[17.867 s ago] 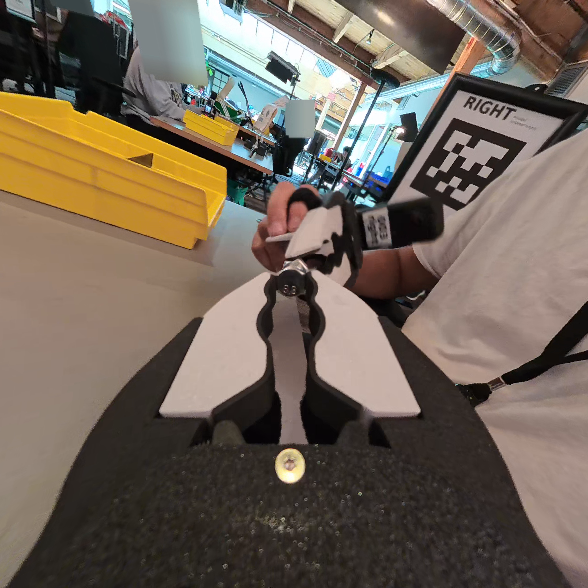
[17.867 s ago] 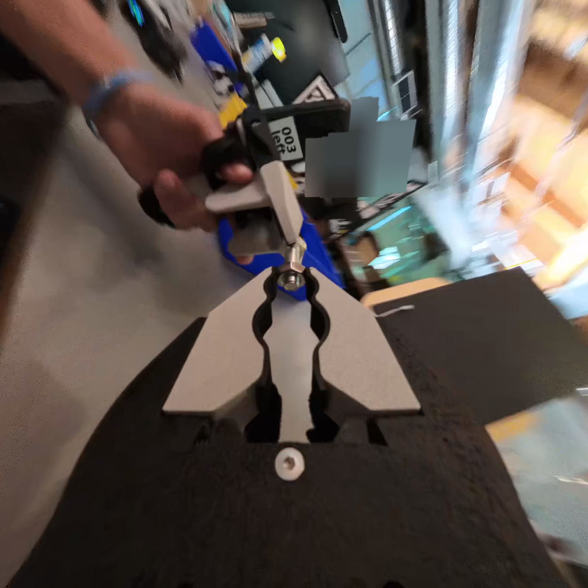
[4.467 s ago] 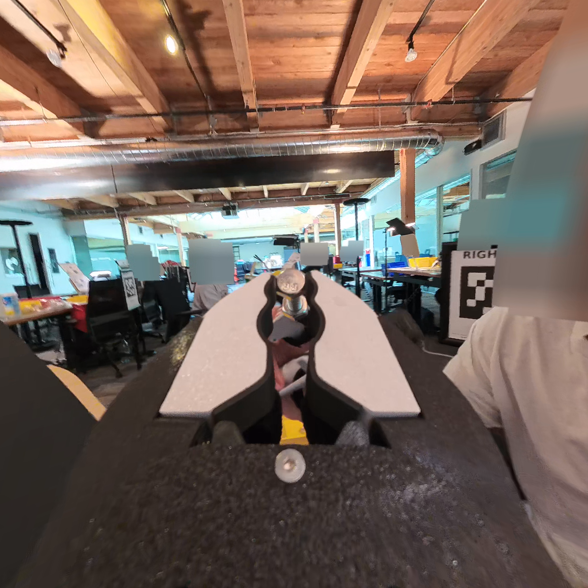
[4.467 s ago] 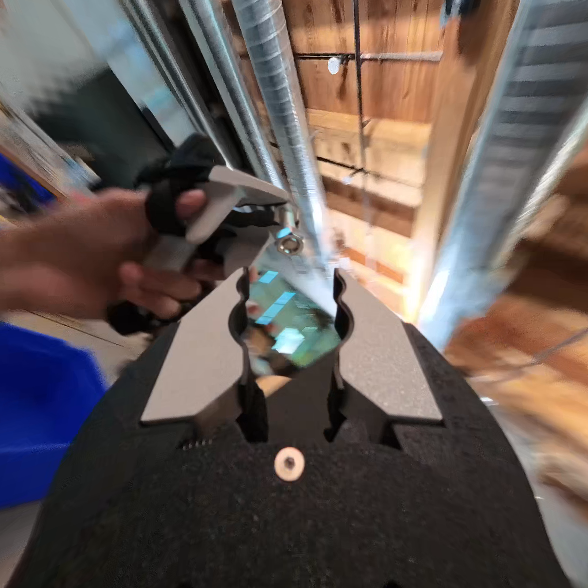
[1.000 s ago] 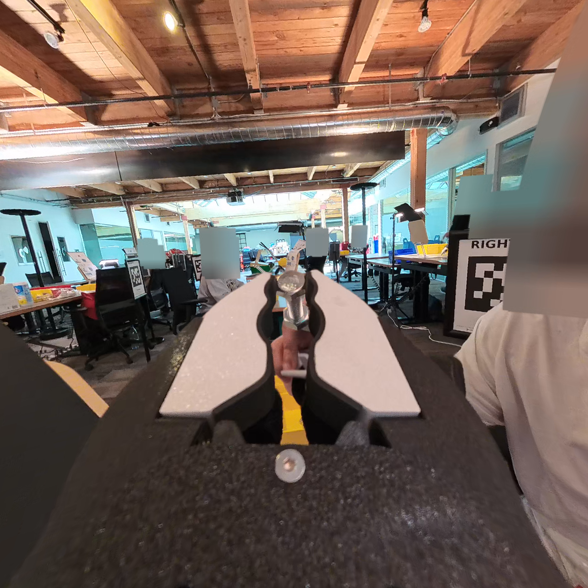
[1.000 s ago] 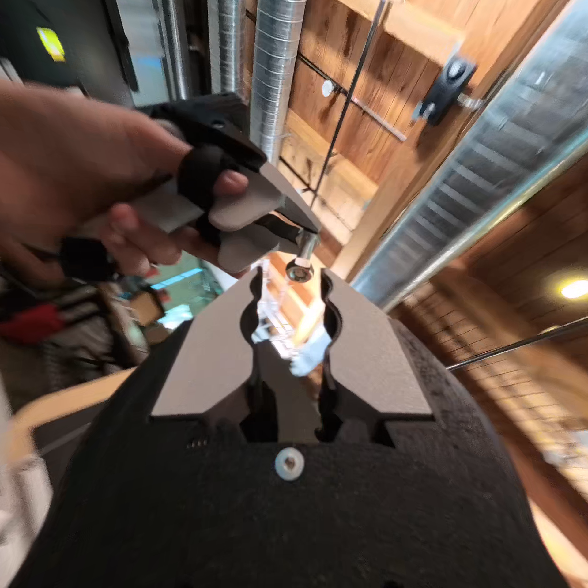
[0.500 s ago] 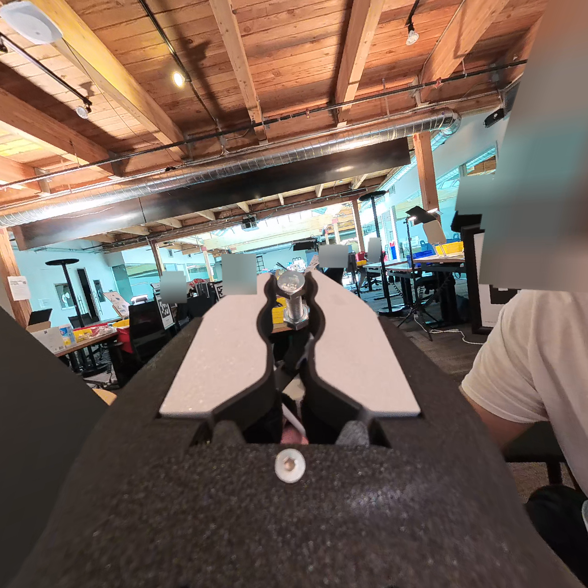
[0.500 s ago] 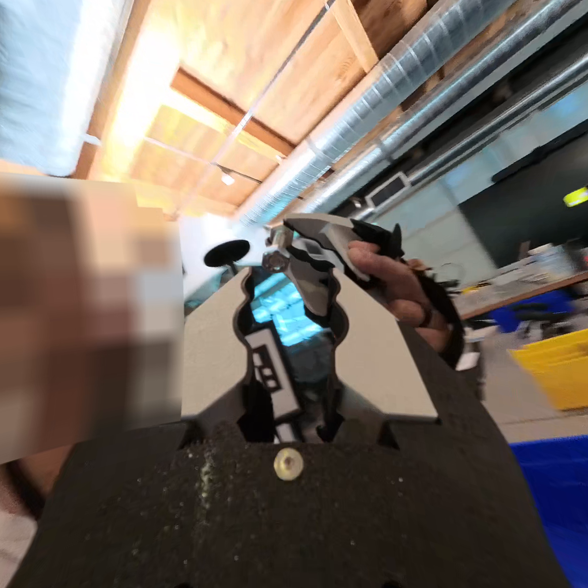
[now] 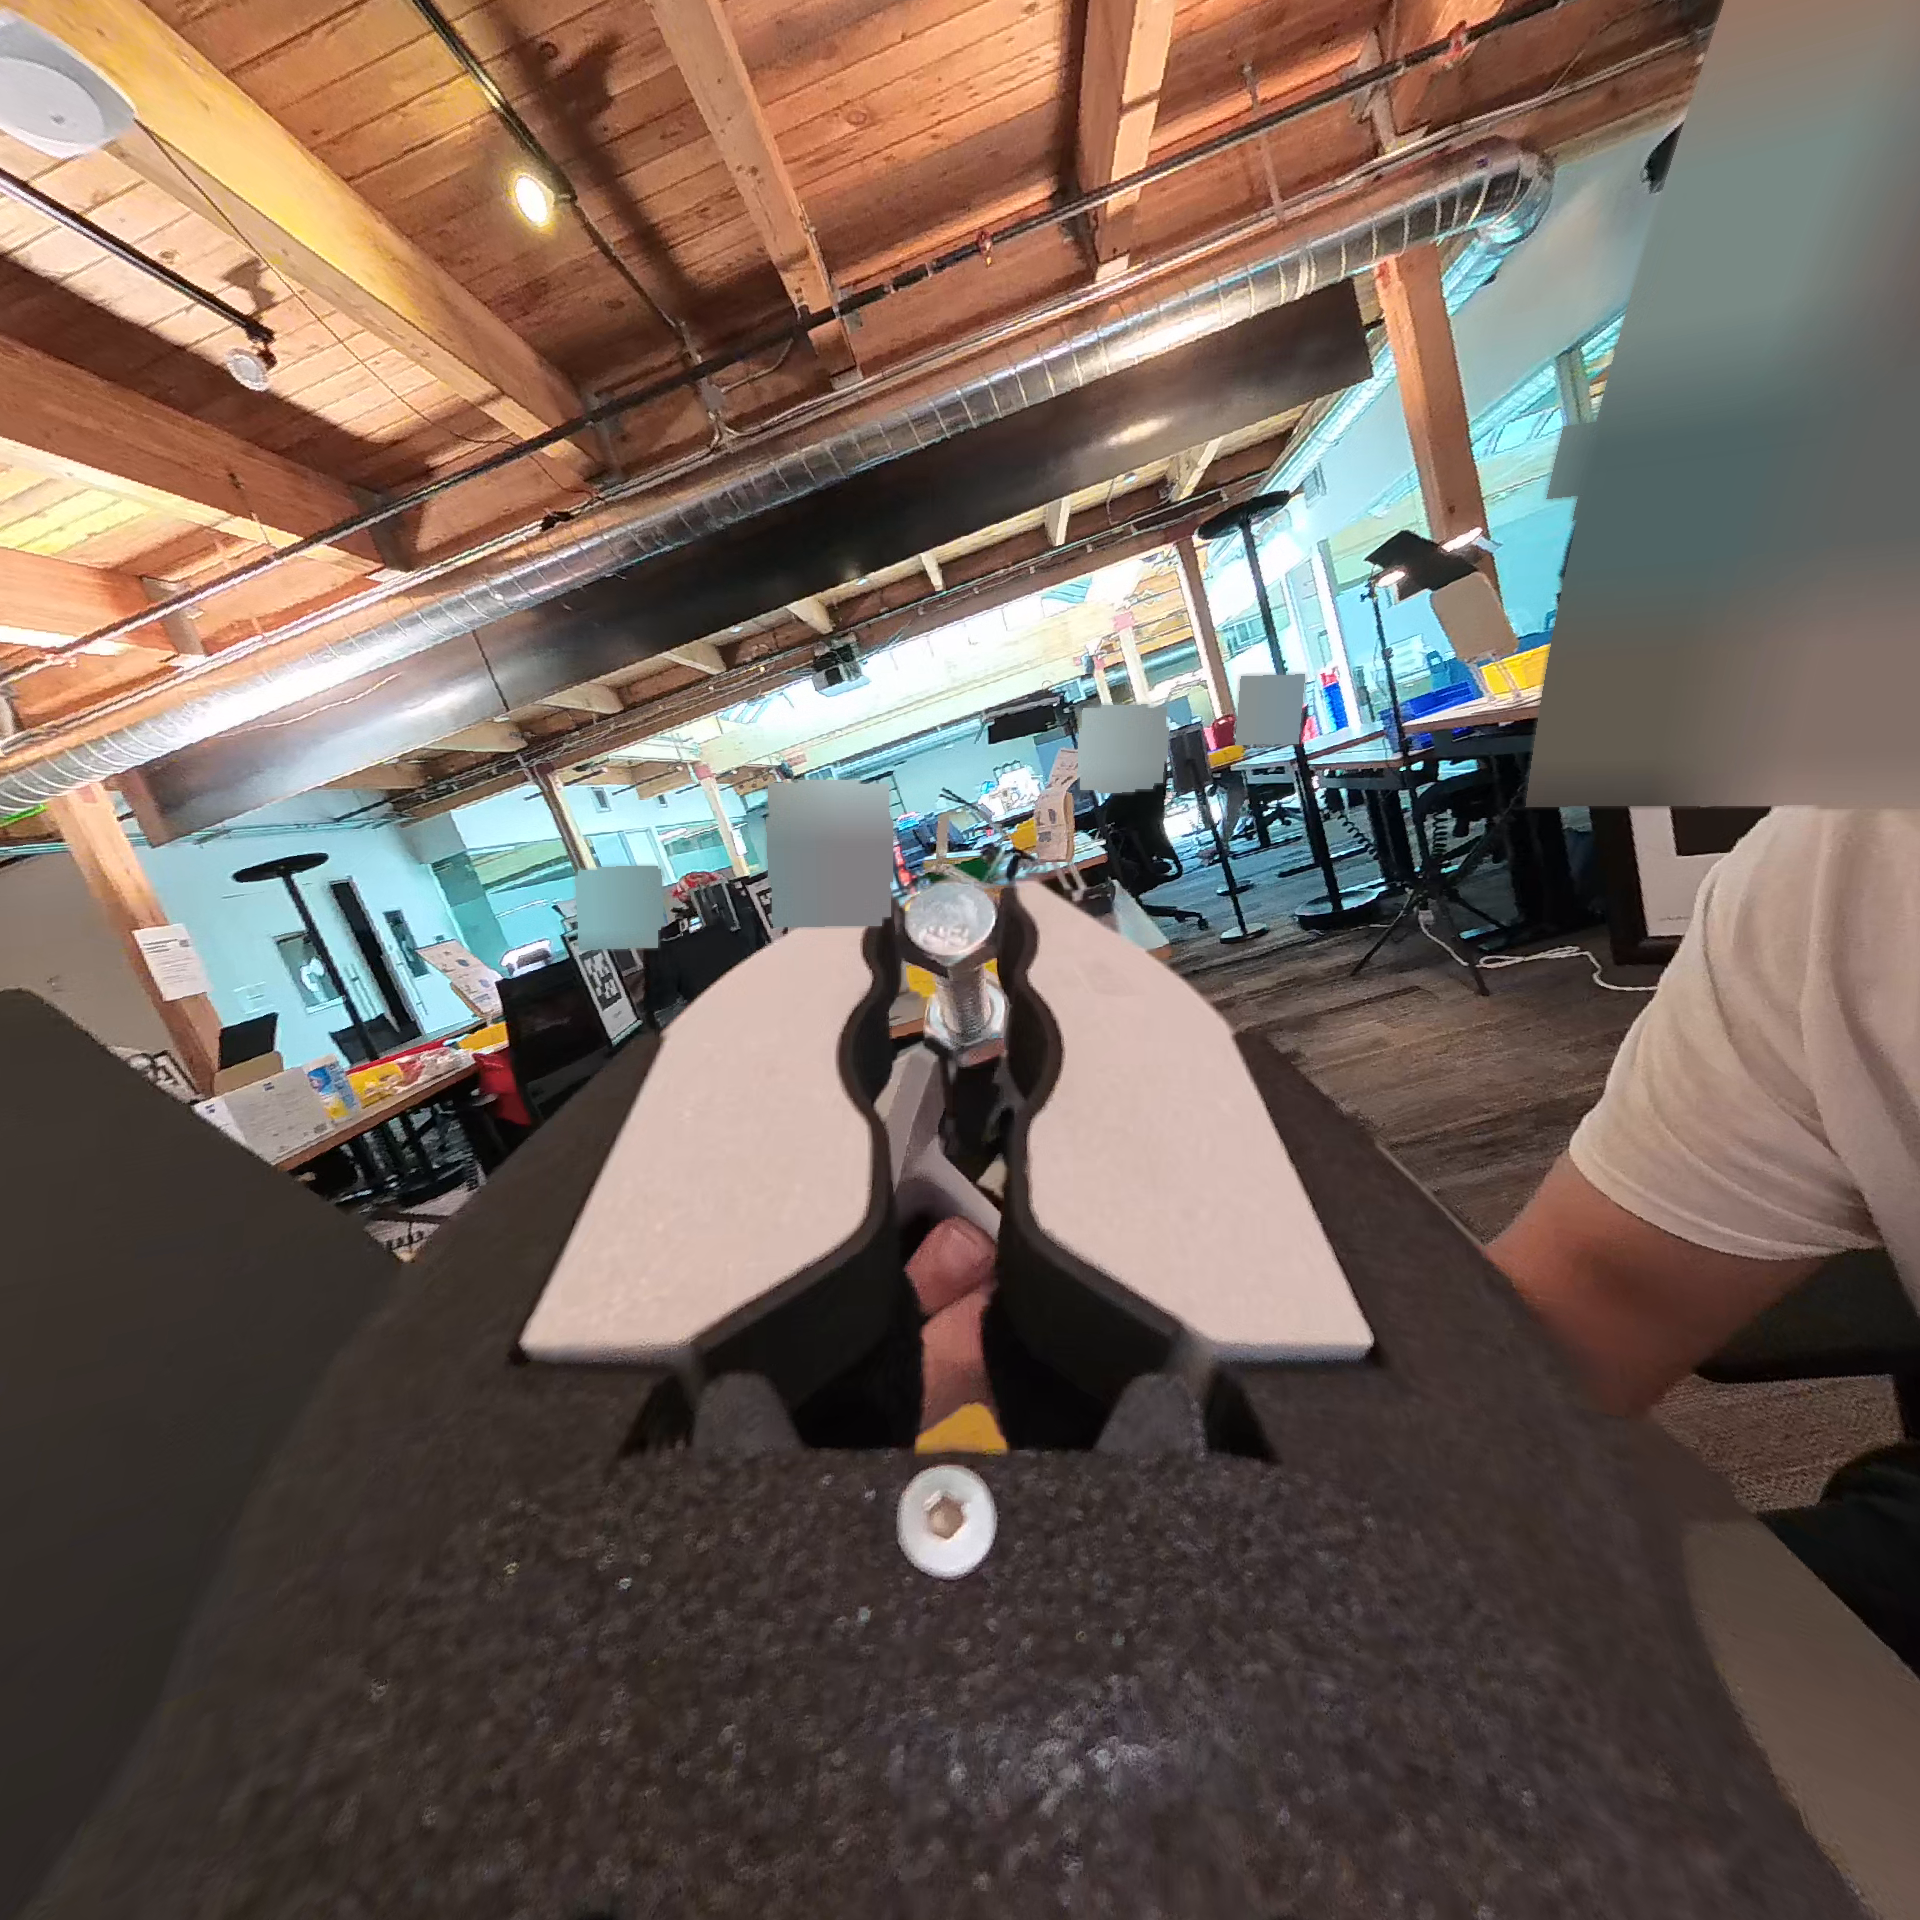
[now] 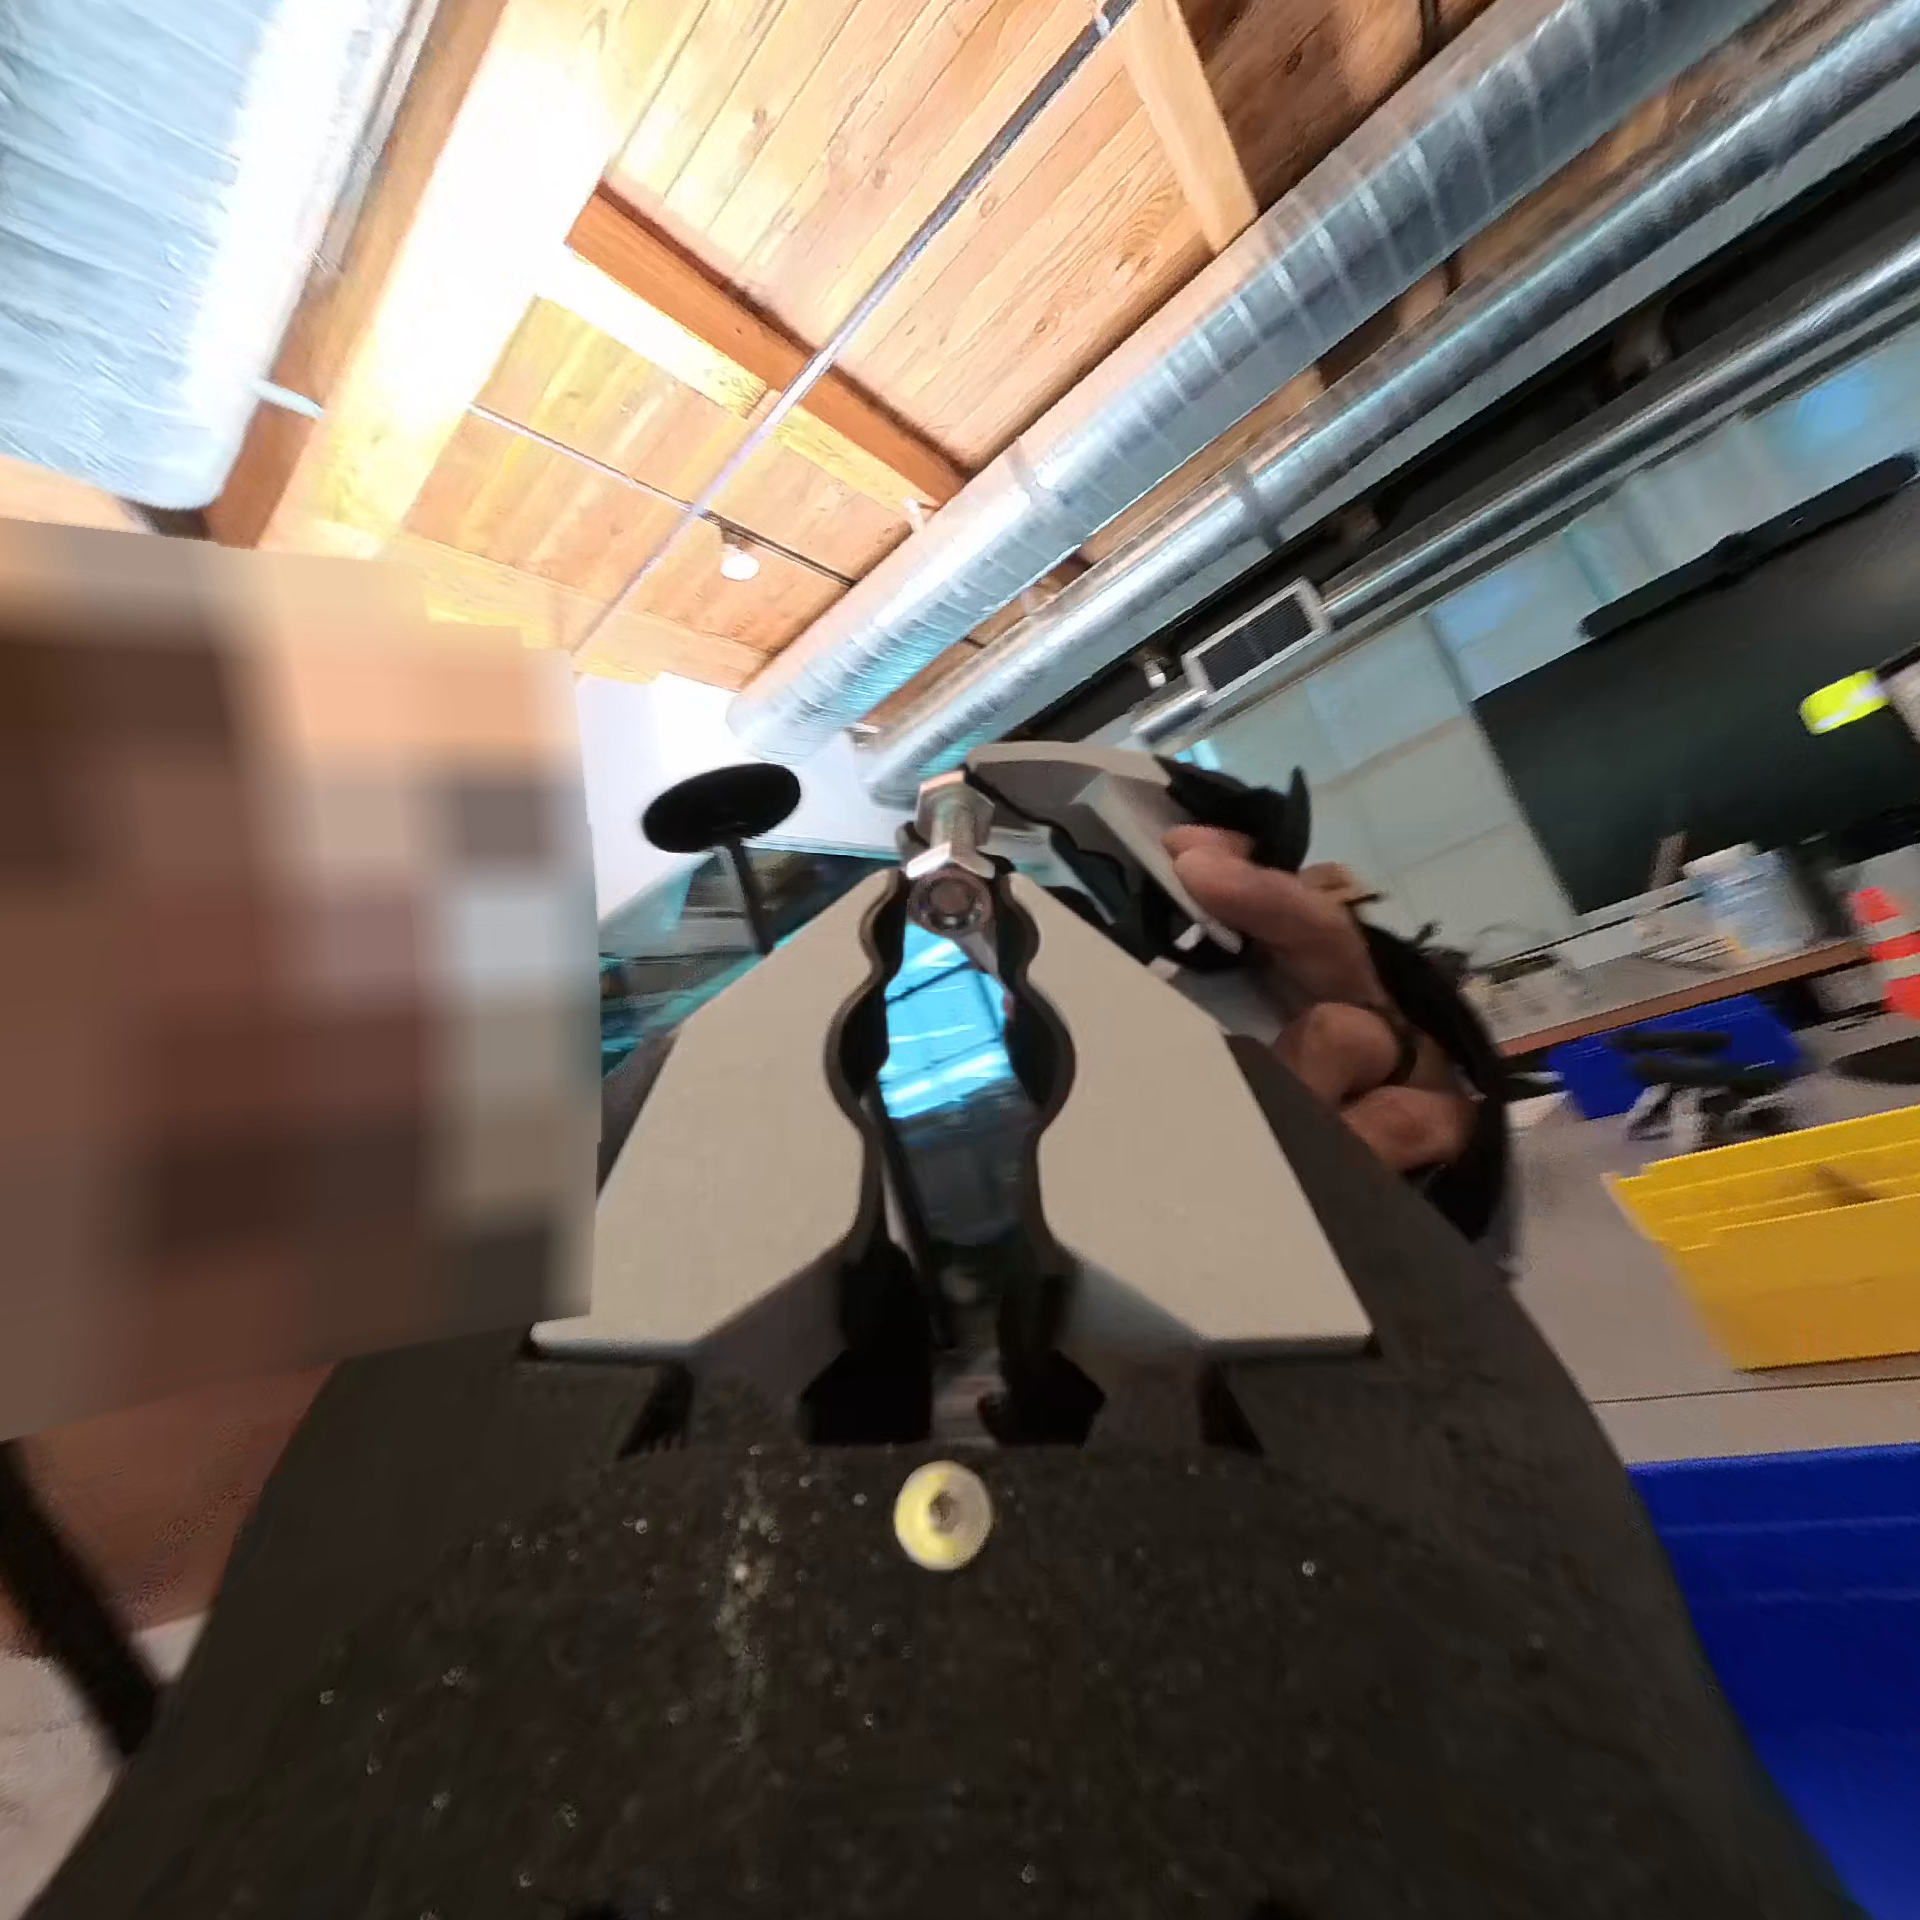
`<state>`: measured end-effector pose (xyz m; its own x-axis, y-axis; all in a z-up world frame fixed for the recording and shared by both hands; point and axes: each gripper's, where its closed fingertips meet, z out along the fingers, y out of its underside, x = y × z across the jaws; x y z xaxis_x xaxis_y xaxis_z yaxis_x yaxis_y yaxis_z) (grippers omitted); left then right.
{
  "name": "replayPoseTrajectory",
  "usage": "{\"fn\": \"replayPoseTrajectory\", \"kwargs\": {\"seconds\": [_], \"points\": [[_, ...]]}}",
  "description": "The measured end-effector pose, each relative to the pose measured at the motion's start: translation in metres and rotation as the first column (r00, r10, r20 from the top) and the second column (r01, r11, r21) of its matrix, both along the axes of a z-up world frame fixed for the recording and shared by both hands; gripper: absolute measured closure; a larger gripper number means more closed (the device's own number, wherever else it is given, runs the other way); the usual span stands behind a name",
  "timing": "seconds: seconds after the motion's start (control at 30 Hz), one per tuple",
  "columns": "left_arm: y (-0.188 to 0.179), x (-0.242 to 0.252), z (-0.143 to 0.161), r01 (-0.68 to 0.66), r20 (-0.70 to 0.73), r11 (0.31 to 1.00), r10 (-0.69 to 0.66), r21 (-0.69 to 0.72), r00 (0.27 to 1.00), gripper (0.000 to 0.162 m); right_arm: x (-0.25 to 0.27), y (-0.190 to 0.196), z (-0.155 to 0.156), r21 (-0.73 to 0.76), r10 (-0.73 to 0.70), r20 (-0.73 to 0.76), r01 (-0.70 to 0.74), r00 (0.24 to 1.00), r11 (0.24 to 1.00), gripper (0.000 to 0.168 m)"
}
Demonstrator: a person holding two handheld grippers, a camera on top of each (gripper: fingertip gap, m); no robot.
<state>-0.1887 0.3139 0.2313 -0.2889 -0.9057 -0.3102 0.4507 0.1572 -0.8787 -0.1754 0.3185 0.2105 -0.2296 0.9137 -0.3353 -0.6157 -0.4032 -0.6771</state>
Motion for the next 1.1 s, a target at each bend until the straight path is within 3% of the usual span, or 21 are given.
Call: {"fn": "replayPoseTrajectory", "kwargs": {"seconds": [0.07, 0.13, 0.17, 0.23, 0.3, 0.33, 0.4, 0.47, 0.57, 0.63, 0.7, 0.77, 0.83, 0.87, 0.93, 1.0, 1.03, 1.1], "points": [[0.002, 0.000, 0.001, 0.010, -0.007, 1.000, -0.010, -0.027, 1.000, 0.145, 0.000, 0.000, 0.001, 0.106, -0.190, 0.046, 0.185, 0.981, 0.977, 0.152], [0.004, 0.001, 0.002, 0.037, -0.022, 0.997, -0.039, -0.074, 0.999, 0.145, -0.001, -0.001, 0.001, 0.284, -0.484, 0.093, 0.442, 0.870, 0.851, 0.152], [0.003, 0.001, 0.002, 0.062, -0.028, 0.993, -0.065, -0.096, 0.998, 0.145, -0.002, -0.003, 0.000, 0.412, -0.646, 0.095, 0.560, 0.758, 0.718, 0.152], [0.001, 0.004, 0.003, 0.096, -0.040, 0.986, -0.102, -0.135, 0.994, 0.144, -0.002, -0.005, -0.002, 0.650, -0.896, 0.022, 0.675, 0.443, 0.350, 0.153], [-0.001, 0.008, 0.003, 0.098, -0.059, 0.983, -0.108, -0.155, 0.992, 0.145, 0.002, -0.008, -0.002, 0.788, -0.982, -0.144, 0.614, 0.121, -0.040, 0.153], [-0.001, 0.010, 0.002, 0.090, -0.071, 0.982, -0.103, -0.164, 0.992, 0.144, 0.005, -0.008, -0.002, 0.819, -0.974, -0.224, 0.540, -0.013, -0.196, 0.152], [0.000, 0.014, 0.000, 0.075, -0.096, 0.981, -0.094, -0.181, 0.991, 0.144, 0.009, -0.008, -0.003, 0.827, -0.897, -0.386, 0.351, -0.215, -0.440, 0.152], [0.003, 0.017, -0.001, 0.068, -0.115, 0.976, -0.094, -0.208, 0.989, 0.145, 0.012, -0.007, -0.005, 0.783, -0.772, -0.532, 0.145, -0.348, -0.604, 0.152], [0.007, 0.018, -0.001, 0.085, -0.114, 0.964, -0.116, -0.251, 0.987, 0.144, 0.012, -0.005, -0.005, 0.720, -0.655, -0.633, -0.004, -0.412, -0.694, 0.152], [0.010, 0.017, 0.000, 0.094, -0.100, 0.958, -0.125, -0.270, 0.987, 0.145, 0.009, -0.001, -0.007, 0.760, -0.727, -0.574, 0.085, -0.376, -0.644, 0.151], [0.013, 0.013, 0.002, 0.103, -0.078, 0.956, -0.129, -0.273, 0.989, 0.145, 0.005, -0.003, -0.007, 0.804, -0.825, -0.486, 0.224, -0.288, -0.551, 0.146], [0.014, 0.007, 0.006, 0.121, -0.041, 0.956, -0.137, -0.266, 0.990, 0.145, 0.004, -0.005, -0.003, 0.827, -0.920, -0.356, 0.403, -0.166, -0.393, 0.129], [0.014, 0.001, 0.009, 0.125, -0.018, 0.959, -0.134, -0.253, 0.991, 0.145, 0.009, -0.003, 0.002, 0.792, -0.979, -0.205, 0.586, -0.007, -0.171, 0.124], [0.013, -0.001, 0.010, 0.122, -0.007, 0.964, -0.128, -0.238, 0.992, 0.145, 0.009, 0.000, 0.002, 0.759, -0.987, -0.115, 0.650, 0.108, -0.017, 0.124], [0.011, -0.005, 0.011, 0.115, 0.012, 0.971, -0.115, -0.207, 0.993, 0.145, 0.004, 0.004, 0.001, 0.627, -0.908, 0.069, 0.690, 0.412, 0.361, 0.126], [0.008, -0.008, 0.012, 0.108, 0.022, 0.979, -0.106, -0.174, 0.994, 0.145, -0.004, 0.002, -0.002, 0.418, -0.660, 0.184, 0.550, 0.728, 0.723, 0.133], [0.008, -0.009, 0.011, 0.099, 0.025, 0.983, -0.096, -0.157, 0.995, 0.145, -0.006, 0.003, -0.003, 0.289, -0.505, 0.204, 0.441, 0.839, 0.850, 0.132], [0.005, -0.009, 0.010, 0.083, 0.026, 0.990, -0.080, -0.115, 0.996, 0.145, -0.011, -0.003, -0.005, 0.095, -0.177, 0.180, 0.162, 0.968, 0.982, 0.132]]}}
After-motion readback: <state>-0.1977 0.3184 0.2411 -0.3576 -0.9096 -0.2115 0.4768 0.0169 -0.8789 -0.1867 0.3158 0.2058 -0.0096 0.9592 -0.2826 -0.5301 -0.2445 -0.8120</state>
